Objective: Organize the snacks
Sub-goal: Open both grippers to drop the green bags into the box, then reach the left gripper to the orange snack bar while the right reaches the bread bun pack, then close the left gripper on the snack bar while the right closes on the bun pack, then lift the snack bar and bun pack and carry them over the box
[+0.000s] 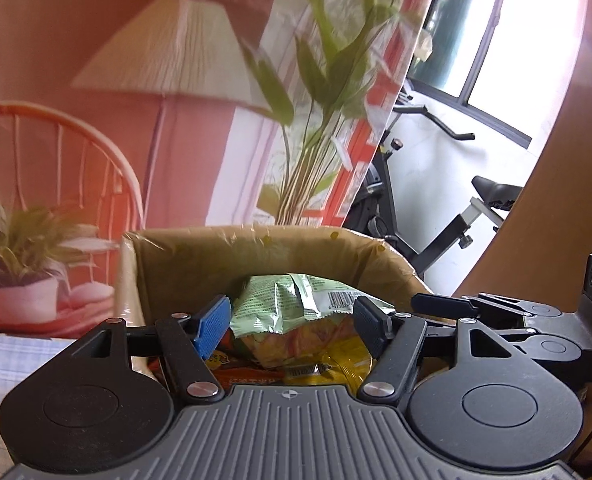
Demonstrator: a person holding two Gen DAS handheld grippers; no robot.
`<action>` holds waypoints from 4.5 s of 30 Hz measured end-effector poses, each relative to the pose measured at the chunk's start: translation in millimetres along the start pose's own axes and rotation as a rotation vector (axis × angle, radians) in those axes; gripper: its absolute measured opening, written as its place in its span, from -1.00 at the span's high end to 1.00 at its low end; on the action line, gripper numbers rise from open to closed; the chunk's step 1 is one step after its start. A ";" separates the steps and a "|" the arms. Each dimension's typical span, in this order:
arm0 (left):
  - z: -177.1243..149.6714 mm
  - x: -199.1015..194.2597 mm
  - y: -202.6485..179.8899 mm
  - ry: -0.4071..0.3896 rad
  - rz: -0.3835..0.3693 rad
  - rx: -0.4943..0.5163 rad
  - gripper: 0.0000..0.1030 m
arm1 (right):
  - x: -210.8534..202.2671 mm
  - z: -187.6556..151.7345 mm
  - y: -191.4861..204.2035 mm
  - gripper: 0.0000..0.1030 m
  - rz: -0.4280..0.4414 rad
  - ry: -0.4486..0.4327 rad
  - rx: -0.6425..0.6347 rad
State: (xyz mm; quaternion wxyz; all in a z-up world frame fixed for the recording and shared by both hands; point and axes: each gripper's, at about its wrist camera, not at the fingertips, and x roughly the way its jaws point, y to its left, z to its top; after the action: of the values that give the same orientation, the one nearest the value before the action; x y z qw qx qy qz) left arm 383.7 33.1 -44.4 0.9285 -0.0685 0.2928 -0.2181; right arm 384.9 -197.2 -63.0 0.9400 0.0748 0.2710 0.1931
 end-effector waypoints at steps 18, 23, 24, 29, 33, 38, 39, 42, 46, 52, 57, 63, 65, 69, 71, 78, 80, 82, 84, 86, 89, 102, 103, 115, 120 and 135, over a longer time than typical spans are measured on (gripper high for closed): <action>-71.6 -115.1 3.4 -0.063 0.091 0.071 -0.36 | -92.8 -56.2 43.3 -0.23 0.049 -0.128 -0.139; -104.9 -129.5 13.8 -0.064 0.151 0.087 -0.36 | -104.7 -89.9 50.3 -0.23 0.036 -0.116 -0.169; -112.7 -131.4 16.4 -0.066 0.155 0.080 -0.36 | -105.6 -98.0 50.3 -0.23 0.032 -0.108 -0.169; -148.8 -133.6 23.8 -0.081 0.218 0.055 -0.36 | -102.9 -142.0 43.7 -0.23 0.010 -0.034 -0.123; -172.4 -127.5 30.5 -0.063 0.259 0.002 -0.37 | -97.4 -175.7 36.1 -0.23 -0.040 0.032 -0.101; -190.7 -115.3 31.2 -0.003 0.350 0.003 -0.41 | -93.8 -207.5 31.2 -0.24 -0.097 0.085 -0.099; -192.9 -113.0 31.5 0.008 0.357 0.002 -0.43 | -93.3 -212.7 30.5 -0.28 -0.107 0.092 -0.099; -199.5 -113.1 30.9 0.006 0.375 -0.001 -0.51 | -93.7 -226.0 25.5 -0.40 -0.121 0.109 -0.074; -204.6 -112.6 27.7 -0.016 0.421 0.012 -0.65 | -94.4 -238.7 21.2 -0.46 -0.140 0.131 -0.058; -210.4 -103.7 26.8 0.013 0.445 0.053 -0.65 | -88.4 -251.2 26.3 -0.67 -0.157 0.171 -0.079; -214.4 -98.8 36.5 0.028 0.399 0.024 -0.64 | -78.5 -258.5 33.4 -0.77 -0.172 0.205 -0.107; -219.4 -90.4 43.2 0.029 0.321 0.015 -0.64 | -68.7 -266.2 38.2 -0.77 -0.196 0.241 -0.157; -219.8 -82.8 45.0 0.049 0.301 0.015 -0.64 | -68.3 -267.9 36.9 -0.73 -0.196 0.241 -0.153; -221.6 -62.3 43.3 0.084 0.263 0.048 -0.64 | -68.6 -268.7 33.4 -0.60 -0.185 0.244 -0.146; -222.9 -50.4 44.9 0.105 0.252 0.068 -0.63 | -69.4 -268.8 33.5 -0.56 -0.179 0.242 -0.146; -225.7 -15.3 54.5 0.187 0.225 0.087 -0.36 | -71.4 -269.4 33.7 -0.53 -0.161 0.238 -0.146; -225.8 -8.6 56.0 0.199 0.219 0.091 -0.35 | -71.5 -269.5 33.1 -0.53 -0.159 0.236 -0.142; -225.8 -4.1 55.8 0.210 0.214 0.102 -0.32 | -71.5 -269.3 32.4 -0.53 -0.156 0.234 -0.139; -226.0 1.7 53.9 0.221 0.207 0.118 -0.22 | -71.6 -269.5 31.8 -0.53 -0.154 0.233 -0.137; -226.5 5.8 53.6 0.235 0.196 0.127 0.17 | -71.7 -269.5 31.9 -0.53 -0.154 0.232 -0.136; -226.9 3.6 54.9 0.238 0.194 0.108 0.20 | -72.4 -270.0 31.9 -0.52 -0.152 0.231 -0.133; -222.7 -49.8 56.1 0.126 0.203 -0.018 0.21 | -72.9 -269.1 29.8 -0.50 -0.144 0.226 -0.120; -221.3 -55.6 55.4 0.116 0.194 -0.036 0.21 | -73.9 -268.5 28.8 -0.49 -0.141 0.222 -0.112; -203.7 -102.2 33.7 -0.013 0.181 -0.090 0.21 | -91.7 -243.6 28.6 -0.46 -0.103 0.132 -0.080; -181.7 -118.4 20.5 -0.086 0.148 -0.062 0.21 | -103.3 -218.6 30.4 -0.46 -0.077 0.063 -0.076; -92.3 -113.6 -20.6 -0.268 0.127 0.084 0.21 | -124.7 -105.4 17.7 -0.46 -0.047 -0.215 -0.120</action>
State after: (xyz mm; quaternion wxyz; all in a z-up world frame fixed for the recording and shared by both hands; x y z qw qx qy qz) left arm 239.9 65.3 -56.4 0.9732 -0.0392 0.1604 -0.1599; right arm 225.4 -227.5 -87.6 0.9707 0.0322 0.1581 0.1779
